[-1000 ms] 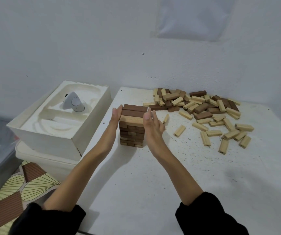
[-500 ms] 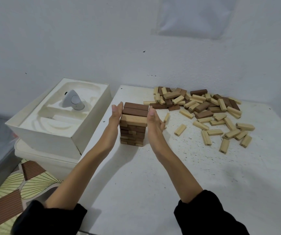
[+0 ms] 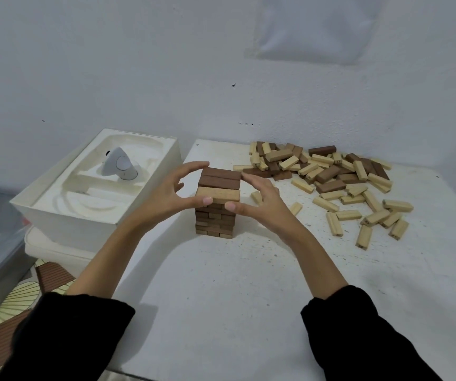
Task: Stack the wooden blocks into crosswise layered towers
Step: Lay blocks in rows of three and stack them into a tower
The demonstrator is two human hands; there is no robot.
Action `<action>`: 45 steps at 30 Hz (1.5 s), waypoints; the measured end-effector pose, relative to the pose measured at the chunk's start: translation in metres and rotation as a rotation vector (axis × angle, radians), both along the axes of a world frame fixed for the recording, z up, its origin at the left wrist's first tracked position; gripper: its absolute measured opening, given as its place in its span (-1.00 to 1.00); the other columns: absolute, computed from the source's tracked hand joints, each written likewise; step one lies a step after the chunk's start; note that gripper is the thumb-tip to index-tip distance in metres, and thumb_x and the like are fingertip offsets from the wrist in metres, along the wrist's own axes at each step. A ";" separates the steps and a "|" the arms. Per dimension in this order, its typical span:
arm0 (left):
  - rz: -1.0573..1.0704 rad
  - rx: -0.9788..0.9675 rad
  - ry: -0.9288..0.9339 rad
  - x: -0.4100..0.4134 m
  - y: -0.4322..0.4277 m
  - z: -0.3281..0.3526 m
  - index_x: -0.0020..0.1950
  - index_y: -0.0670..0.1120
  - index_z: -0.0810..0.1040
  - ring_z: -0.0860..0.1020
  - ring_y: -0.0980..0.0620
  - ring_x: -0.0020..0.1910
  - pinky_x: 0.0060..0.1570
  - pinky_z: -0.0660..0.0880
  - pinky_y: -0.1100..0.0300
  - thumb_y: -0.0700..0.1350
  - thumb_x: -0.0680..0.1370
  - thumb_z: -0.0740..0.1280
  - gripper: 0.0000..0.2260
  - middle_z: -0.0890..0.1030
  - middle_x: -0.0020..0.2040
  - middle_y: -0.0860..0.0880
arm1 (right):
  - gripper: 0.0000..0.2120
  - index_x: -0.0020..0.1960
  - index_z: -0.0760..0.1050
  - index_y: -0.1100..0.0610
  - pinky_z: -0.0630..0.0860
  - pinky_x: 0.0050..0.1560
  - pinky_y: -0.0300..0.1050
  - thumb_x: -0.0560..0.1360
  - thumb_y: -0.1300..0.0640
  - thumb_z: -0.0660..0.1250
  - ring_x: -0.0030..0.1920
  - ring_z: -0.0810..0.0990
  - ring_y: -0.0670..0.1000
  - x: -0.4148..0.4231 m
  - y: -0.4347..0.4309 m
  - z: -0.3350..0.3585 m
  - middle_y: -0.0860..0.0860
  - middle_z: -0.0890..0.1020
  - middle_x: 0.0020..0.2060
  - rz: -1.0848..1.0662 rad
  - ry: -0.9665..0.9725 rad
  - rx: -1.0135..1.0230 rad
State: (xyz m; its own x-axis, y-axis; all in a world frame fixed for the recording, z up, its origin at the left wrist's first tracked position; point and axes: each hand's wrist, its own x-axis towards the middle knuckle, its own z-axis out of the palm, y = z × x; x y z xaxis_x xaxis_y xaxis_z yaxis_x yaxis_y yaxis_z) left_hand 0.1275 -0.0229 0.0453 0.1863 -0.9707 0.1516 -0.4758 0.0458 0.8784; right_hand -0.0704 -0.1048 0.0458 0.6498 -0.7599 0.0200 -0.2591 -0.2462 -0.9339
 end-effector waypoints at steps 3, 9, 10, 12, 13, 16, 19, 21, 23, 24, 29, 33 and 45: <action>0.002 -0.016 -0.004 0.004 -0.002 -0.001 0.34 0.15 0.42 0.29 0.33 0.35 0.39 0.23 0.11 0.24 0.24 0.44 -0.32 0.37 0.38 0.19 | -0.41 0.27 0.28 -0.21 0.11 0.37 -0.08 0.34 -0.03 0.49 0.42 0.09 -0.07 0.001 -0.003 -0.002 -0.08 0.25 0.36 -0.011 -0.009 -0.004; -0.015 -0.015 -0.023 0.010 -0.003 -0.003 0.33 0.16 0.43 0.29 0.28 0.37 0.38 0.24 0.11 0.23 0.23 0.46 -0.32 0.38 0.38 0.16 | -0.40 0.27 0.27 -0.22 0.14 0.37 -0.06 0.33 -0.04 0.49 0.41 0.12 -0.05 0.004 -0.003 -0.005 -0.10 0.24 0.32 -0.014 -0.022 -0.005; -0.021 -0.015 -0.024 0.011 -0.003 -0.003 0.32 0.17 0.44 0.29 0.27 0.37 0.38 0.24 0.10 0.23 0.23 0.47 -0.33 0.38 0.37 0.16 | -0.39 0.29 0.28 -0.21 0.14 0.36 -0.07 0.33 -0.03 0.49 0.41 0.12 -0.05 0.003 -0.003 -0.005 -0.09 0.24 0.32 -0.015 -0.023 -0.006; -0.031 -0.013 -0.026 0.012 -0.003 -0.002 0.31 0.19 0.44 0.29 0.27 0.38 0.38 0.25 0.11 0.27 0.21 0.48 -0.32 0.39 0.37 0.18 | -0.34 0.36 0.28 -0.14 0.13 0.32 -0.13 0.34 -0.03 0.49 0.40 0.11 -0.08 0.004 -0.003 -0.005 -0.06 0.24 0.35 -0.019 -0.020 -0.009; -0.033 -0.012 -0.026 0.012 -0.003 -0.002 0.31 0.20 0.44 0.29 0.27 0.38 0.37 0.25 0.12 0.31 0.21 0.48 -0.31 0.39 0.37 0.18 | -0.32 0.39 0.28 -0.11 0.12 0.29 -0.15 0.34 -0.03 0.48 0.39 0.11 -0.11 0.004 -0.003 -0.005 -0.06 0.23 0.37 -0.020 -0.017 -0.012; -0.036 -0.012 -0.025 0.012 -0.002 -0.002 0.31 0.21 0.45 0.30 0.27 0.38 0.35 0.26 0.14 0.36 0.19 0.47 -0.28 0.39 0.37 0.19 | -0.31 0.41 0.27 -0.08 0.10 0.28 -0.18 0.35 -0.03 0.48 0.31 0.09 -0.19 0.005 -0.002 -0.004 -0.05 0.23 0.38 -0.024 -0.016 -0.027; -0.035 -0.017 -0.021 0.011 -0.002 -0.003 0.32 0.18 0.43 0.31 0.29 0.36 0.36 0.27 0.13 0.27 0.23 0.48 -0.32 0.39 0.36 0.18 | -0.30 0.42 0.27 -0.08 0.11 0.31 -0.15 0.36 -0.05 0.47 0.38 0.08 -0.12 0.006 -0.001 -0.006 -0.05 0.23 0.37 -0.040 -0.016 -0.034; -0.035 -0.021 -0.015 0.011 -0.001 -0.005 0.34 0.15 0.42 0.31 0.28 0.36 0.37 0.27 0.11 0.21 0.26 0.45 -0.34 0.39 0.36 0.16 | -0.30 0.43 0.26 -0.08 0.10 0.27 -0.16 0.37 -0.06 0.46 0.39 0.08 -0.08 0.007 0.000 -0.007 -0.04 0.24 0.37 -0.044 -0.003 -0.053; -0.037 -0.021 -0.010 0.011 0.000 -0.005 0.35 0.14 0.42 0.31 0.26 0.37 0.38 0.28 0.09 0.19 0.27 0.45 -0.34 0.40 0.36 0.15 | -0.30 0.44 0.25 -0.09 0.10 0.25 -0.16 0.37 -0.07 0.45 0.39 0.08 -0.06 0.008 0.001 -0.008 -0.02 0.24 0.37 -0.043 0.005 -0.064; -0.038 -0.021 -0.007 0.011 0.001 -0.005 0.35 0.14 0.42 0.31 0.25 0.37 0.38 0.28 0.08 0.19 0.27 0.45 -0.34 0.40 0.36 0.14 | -0.30 0.44 0.25 -0.09 0.10 0.24 -0.15 0.37 -0.07 0.45 0.40 0.08 -0.05 0.008 0.001 -0.008 -0.02 0.24 0.37 -0.044 0.004 -0.065; -0.036 -0.014 0.004 0.011 0.002 -0.003 0.37 0.17 0.39 0.29 0.24 0.39 0.38 0.29 0.06 0.23 0.25 0.46 -0.30 0.37 0.39 0.17 | -0.23 0.47 0.19 -0.13 0.11 0.31 -0.10 0.35 -0.12 0.44 0.42 0.08 -0.03 0.005 0.001 -0.008 -0.01 0.22 0.40 -0.040 -0.012 -0.046; -0.015 -0.048 0.017 0.005 0.005 0.007 0.34 0.20 0.39 0.29 0.24 0.39 0.30 0.32 0.17 0.38 0.30 0.35 -0.35 0.37 0.40 0.19 | -0.26 0.41 0.22 -0.20 0.14 0.42 0.14 0.26 -0.30 0.30 0.42 0.13 0.01 -0.003 0.001 -0.007 -0.04 0.28 0.36 -0.065 -0.026 -0.046; 0.011 -0.164 -0.199 -0.044 -0.012 0.066 0.20 0.02 0.53 0.47 0.26 0.18 0.10 0.43 0.36 -0.04 0.56 0.32 -0.78 0.56 0.16 0.14 | -0.34 0.37 0.32 -0.16 0.25 0.29 -0.05 0.29 -0.21 0.35 0.35 0.29 -0.03 -0.065 -0.012 0.000 -0.12 0.40 0.26 -0.175 -0.128 -0.132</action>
